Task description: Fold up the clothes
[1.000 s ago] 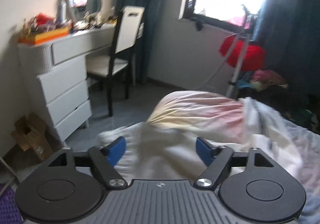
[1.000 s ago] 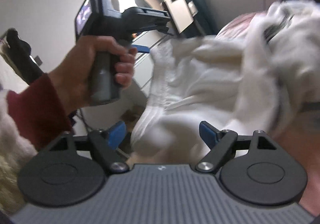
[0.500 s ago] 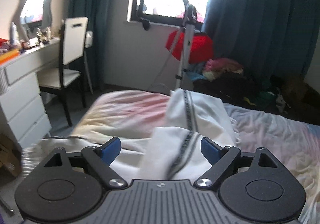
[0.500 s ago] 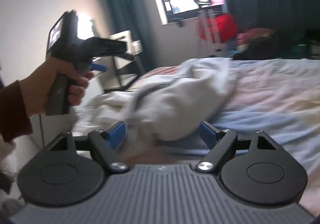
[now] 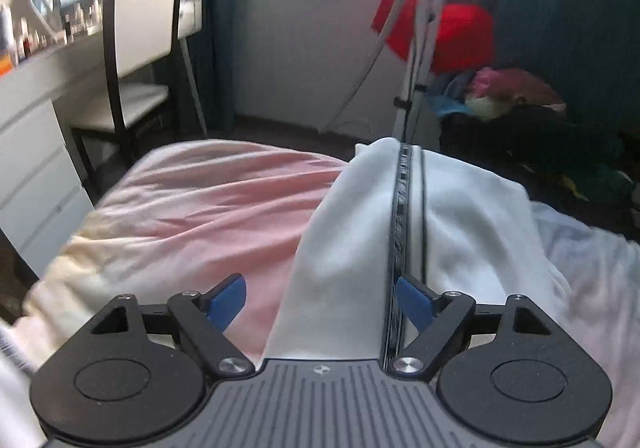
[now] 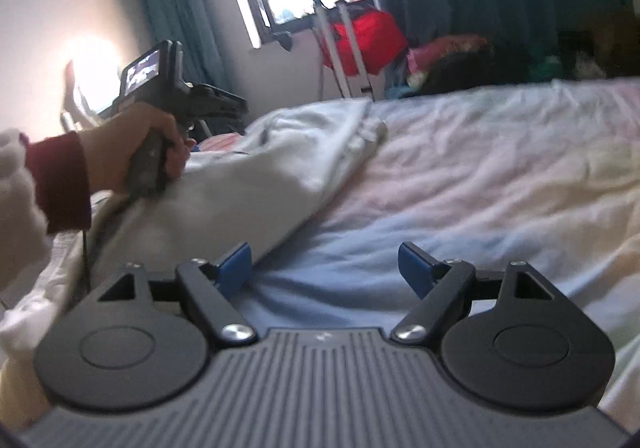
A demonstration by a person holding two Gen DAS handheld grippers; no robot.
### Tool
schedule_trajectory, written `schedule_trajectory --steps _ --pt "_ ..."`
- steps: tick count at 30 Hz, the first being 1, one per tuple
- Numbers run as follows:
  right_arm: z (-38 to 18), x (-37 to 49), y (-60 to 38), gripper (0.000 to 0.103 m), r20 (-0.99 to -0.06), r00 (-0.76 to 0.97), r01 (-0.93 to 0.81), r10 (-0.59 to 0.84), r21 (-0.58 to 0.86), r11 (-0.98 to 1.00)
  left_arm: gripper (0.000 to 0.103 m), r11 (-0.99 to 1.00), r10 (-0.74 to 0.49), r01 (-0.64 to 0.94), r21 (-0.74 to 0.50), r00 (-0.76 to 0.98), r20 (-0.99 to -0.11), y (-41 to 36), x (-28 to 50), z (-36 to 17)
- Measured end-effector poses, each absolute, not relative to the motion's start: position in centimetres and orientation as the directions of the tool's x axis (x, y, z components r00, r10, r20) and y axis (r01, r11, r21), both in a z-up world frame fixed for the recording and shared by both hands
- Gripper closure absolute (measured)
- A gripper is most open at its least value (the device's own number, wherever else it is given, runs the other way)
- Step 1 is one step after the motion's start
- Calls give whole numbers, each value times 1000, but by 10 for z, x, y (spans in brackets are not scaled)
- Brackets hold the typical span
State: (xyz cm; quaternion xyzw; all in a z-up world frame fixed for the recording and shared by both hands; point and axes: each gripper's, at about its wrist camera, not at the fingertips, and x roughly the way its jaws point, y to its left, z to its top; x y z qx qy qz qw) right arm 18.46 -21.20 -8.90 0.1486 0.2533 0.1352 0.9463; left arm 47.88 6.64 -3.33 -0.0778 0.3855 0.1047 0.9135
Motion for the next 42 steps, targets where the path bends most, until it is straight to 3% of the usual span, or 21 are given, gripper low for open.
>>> schedule_trajectory --steps 5,7,9,10,11,12,20,26,31,42 --pt "-103 197 -228 21 -454 829 -147 327 388 910 21 961 150 -272 -45 652 -743 73 521 -54" --pt "-108 202 -235 21 -459 827 -133 325 402 906 30 966 106 -249 -75 642 -759 74 530 -61" --pt "-114 206 -241 21 -465 824 -120 324 416 902 57 972 83 -221 -81 644 -761 70 530 -60" --pt "-116 209 -245 21 -467 823 -113 323 423 899 65 976 81 -205 -72 651 -755 65 525 -55" --pt "-119 211 -248 21 -470 822 -106 322 429 897 89 980 79 -189 -63 658 -749 61 521 -51" --pt "-118 209 -249 21 -467 824 -106 320 428 897 95 983 77 -173 -53 665 -743 56 517 -46" --pt "-94 187 -250 21 -419 863 -112 283 387 915 98 997 47 4 76 750 -660 -4 460 15" --pt "-74 163 -264 21 -372 895 -90 248 394 915 99 964 -113 226 137 820 -561 -79 364 79" --pt "-48 141 -293 21 -311 931 -34 193 451 892 99 928 -184 324 183 827 -531 -121 270 83" --pt "-27 69 -322 19 -264 961 54 84 474 879 96 940 -323 328 -90 777 -540 -120 136 -3"
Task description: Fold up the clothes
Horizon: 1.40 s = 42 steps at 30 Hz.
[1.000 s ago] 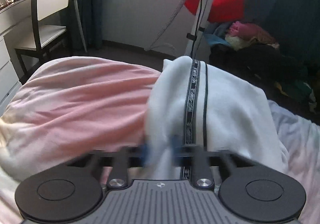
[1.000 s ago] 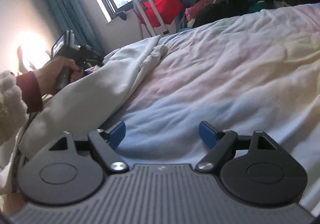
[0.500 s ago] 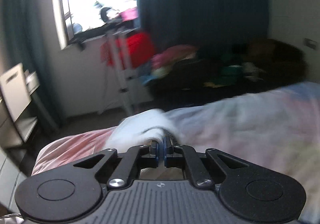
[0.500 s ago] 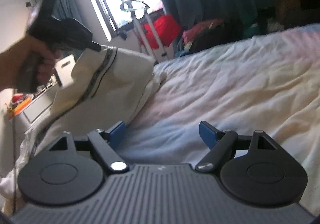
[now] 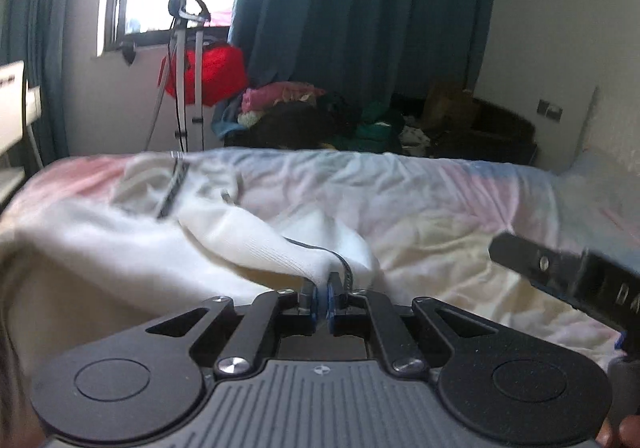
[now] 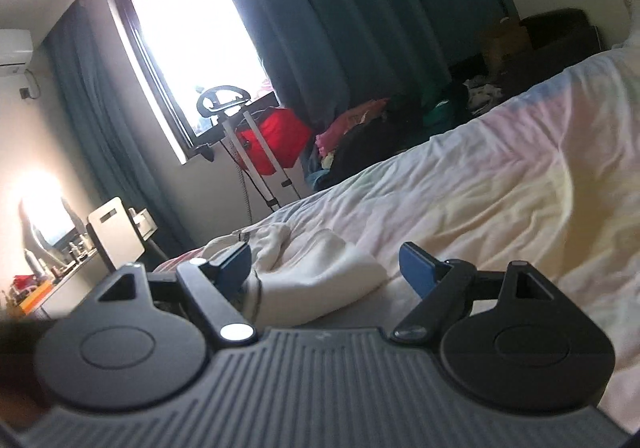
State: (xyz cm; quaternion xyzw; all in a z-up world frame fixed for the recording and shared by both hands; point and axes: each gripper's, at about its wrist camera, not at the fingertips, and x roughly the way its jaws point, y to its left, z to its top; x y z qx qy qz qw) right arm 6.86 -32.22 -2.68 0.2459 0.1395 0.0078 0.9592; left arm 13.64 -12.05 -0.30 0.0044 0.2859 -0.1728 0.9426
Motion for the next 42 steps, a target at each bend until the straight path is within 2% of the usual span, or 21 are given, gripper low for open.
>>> schedule_trajectory --steps 2,7,8,14,18,22,24,31,33,34,35,37,38,39,42 --pt "-29 67 -320 19 -276 957 45 96 462 886 95 935 -340 336 -111 766 -546 -115 127 -11" --pt "-40 74 -302 19 -284 945 -15 161 457 890 71 926 -372 348 -150 762 -530 -83 106 -16" --pt "-42 76 -297 19 -285 942 -30 178 457 889 62 926 -371 347 -148 766 -524 -75 103 -14" --pt "-59 94 -262 20 -331 901 -96 279 474 875 52 938 -346 301 -171 818 -460 -2 91 -3" --pt "-65 114 -236 20 -365 883 -100 295 467 879 51 962 -267 215 -166 864 -426 39 103 -3" --pt "-64 147 -210 20 -378 883 -95 278 437 895 51 954 -259 161 -254 868 -424 78 119 -6" --pt "-61 170 -194 20 -401 877 -82 263 415 906 51 961 -229 134 -244 878 -421 91 122 -7" --pt "-62 256 -148 22 -467 859 -33 211 360 933 52 950 -196 56 -306 870 -451 132 131 -21" --pt "-67 275 -142 32 -507 843 5 179 341 940 52 954 -182 45 -296 873 -453 134 131 -21" --pt "-69 281 -142 32 -528 833 31 162 337 941 52 956 -178 47 -288 876 -448 134 131 -19" --pt "-71 285 -145 41 -541 827 56 154 350 935 52 959 -175 50 -280 880 -442 133 130 -17" --pt "-71 289 -157 63 -554 820 95 146 383 919 52 960 -172 51 -275 884 -435 130 127 -17" --pt "-69 290 -163 83 -560 818 116 133 386 915 52 961 -171 52 -273 885 -433 129 125 -17" --pt "-67 290 -169 95 -566 816 137 120 390 911 52 962 -168 51 -267 884 -436 127 124 -18" --pt "-41 284 -193 96 -532 845 165 52 352 921 52 967 -156 46 -251 886 -437 124 124 -19"
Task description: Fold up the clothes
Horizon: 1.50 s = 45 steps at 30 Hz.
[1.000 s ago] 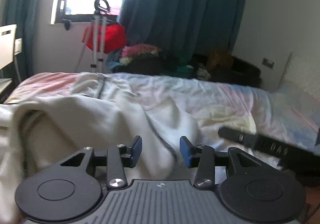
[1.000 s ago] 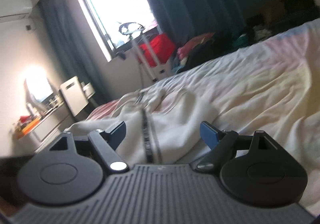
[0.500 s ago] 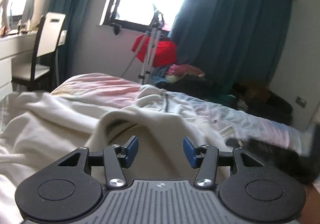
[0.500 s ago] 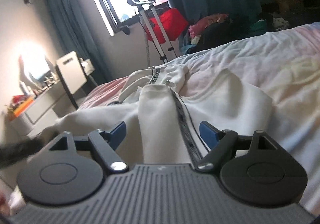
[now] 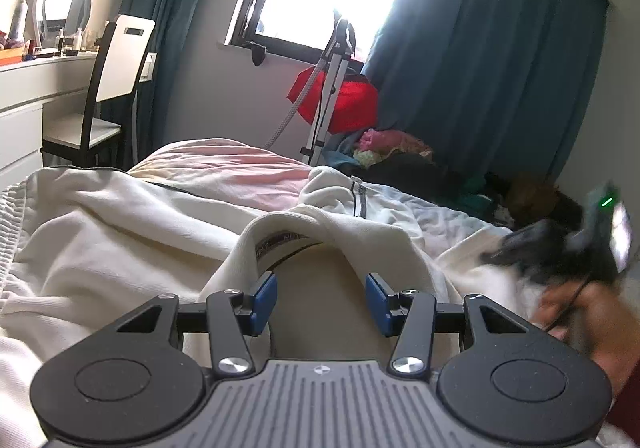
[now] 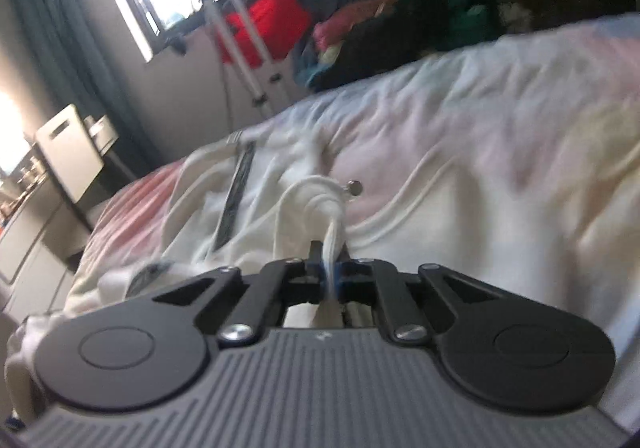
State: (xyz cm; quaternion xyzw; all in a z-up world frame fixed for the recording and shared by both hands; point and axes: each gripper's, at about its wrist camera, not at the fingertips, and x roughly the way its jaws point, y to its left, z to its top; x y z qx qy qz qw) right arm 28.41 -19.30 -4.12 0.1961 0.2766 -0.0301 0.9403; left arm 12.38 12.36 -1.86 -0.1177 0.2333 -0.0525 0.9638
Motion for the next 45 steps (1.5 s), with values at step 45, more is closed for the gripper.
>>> schedule_trajectory --steps 45 --pt "-132 66 -542 96 -529 769 639 -358 646 417 38 752 -377 632 191 649 -661 -48 57 -100"
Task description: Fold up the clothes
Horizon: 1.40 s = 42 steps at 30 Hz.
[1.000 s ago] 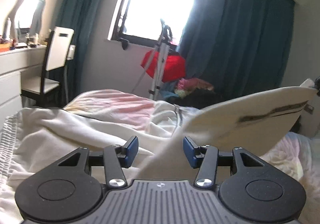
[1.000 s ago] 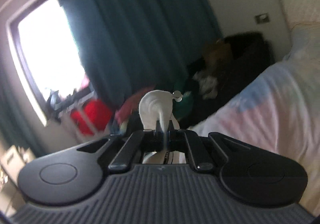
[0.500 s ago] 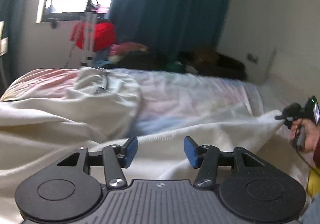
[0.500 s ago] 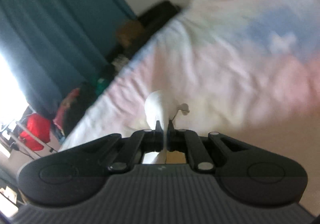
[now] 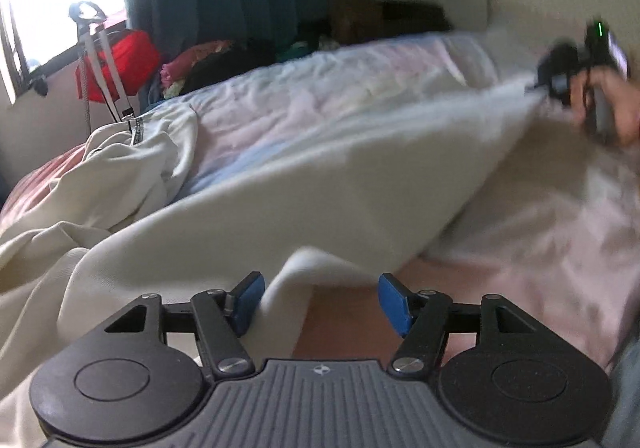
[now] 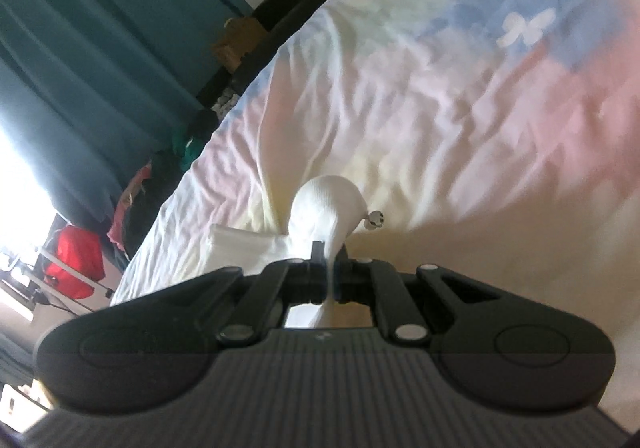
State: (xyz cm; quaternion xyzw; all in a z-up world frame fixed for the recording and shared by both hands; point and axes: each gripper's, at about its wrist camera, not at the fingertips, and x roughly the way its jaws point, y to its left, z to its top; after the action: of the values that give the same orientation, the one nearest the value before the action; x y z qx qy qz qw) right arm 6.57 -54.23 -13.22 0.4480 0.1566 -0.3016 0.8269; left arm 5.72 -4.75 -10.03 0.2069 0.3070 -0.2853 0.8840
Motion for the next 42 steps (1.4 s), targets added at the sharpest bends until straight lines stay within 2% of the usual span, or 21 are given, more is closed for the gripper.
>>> schedule_trajectory --steps 4,5,7,9,11,19,22,26,29,32,34,35,37,38,40,42 --pt "-134 65 -544 96 -509 782 622 -359 670 406 38 716 -304 632 296 664 -684 -64 55 -116" --pt "-134 64 -544 96 -494 791 610 -361 676 413 41 719 -276 618 318 674 -685 -66 57 -119" --pt "-131 63 -543 96 -459 807 587 -370 684 432 52 744 -239 583 326 689 -684 -67 61 -121" --pt "-126 62 -540 96 -445 808 585 -386 675 449 82 763 -227 562 320 697 -680 -64 63 -119" --pt "-122 58 -538 96 -449 797 600 -403 664 446 96 782 -231 548 296 696 -679 -56 65 -113" --pt "-115 28 -535 96 -502 717 688 -483 619 378 100 813 -375 574 98 644 -666 -21 41 -71" --pt "-113 10 -533 97 -521 683 716 -512 615 330 100 813 -397 580 57 623 -675 -10 22 -67" --pt "-111 -4 -526 97 -568 622 769 -539 572 284 99 806 -364 588 73 589 -721 -11 8 -79" --pt "-111 -6 -522 97 -595 594 795 -541 538 282 96 803 -332 589 93 571 -751 -16 10 -91" --pt "-112 -2 -520 96 -615 582 808 -532 509 297 87 794 -325 600 99 556 -765 -18 11 -100" --pt "-111 0 -519 96 -616 585 808 -528 502 309 79 831 -316 551 71 574 -755 -10 12 -94" --pt "-110 -1 -519 96 -613 591 803 -525 511 307 74 849 -312 526 56 583 -750 -6 13 -91" --pt "-109 -4 -519 96 -608 602 793 -518 531 298 57 880 -302 474 26 600 -741 2 13 -86" --pt "-109 -4 -519 96 -612 601 795 -515 527 302 44 894 -296 448 11 609 -736 7 14 -83" --pt "-109 -2 -519 96 -620 597 799 -510 514 311 38 919 -284 394 -21 625 -728 15 15 -78" --pt "-109 -2 -520 96 -623 598 799 -505 512 315 24 940 -270 338 -53 640 -719 23 16 -72"
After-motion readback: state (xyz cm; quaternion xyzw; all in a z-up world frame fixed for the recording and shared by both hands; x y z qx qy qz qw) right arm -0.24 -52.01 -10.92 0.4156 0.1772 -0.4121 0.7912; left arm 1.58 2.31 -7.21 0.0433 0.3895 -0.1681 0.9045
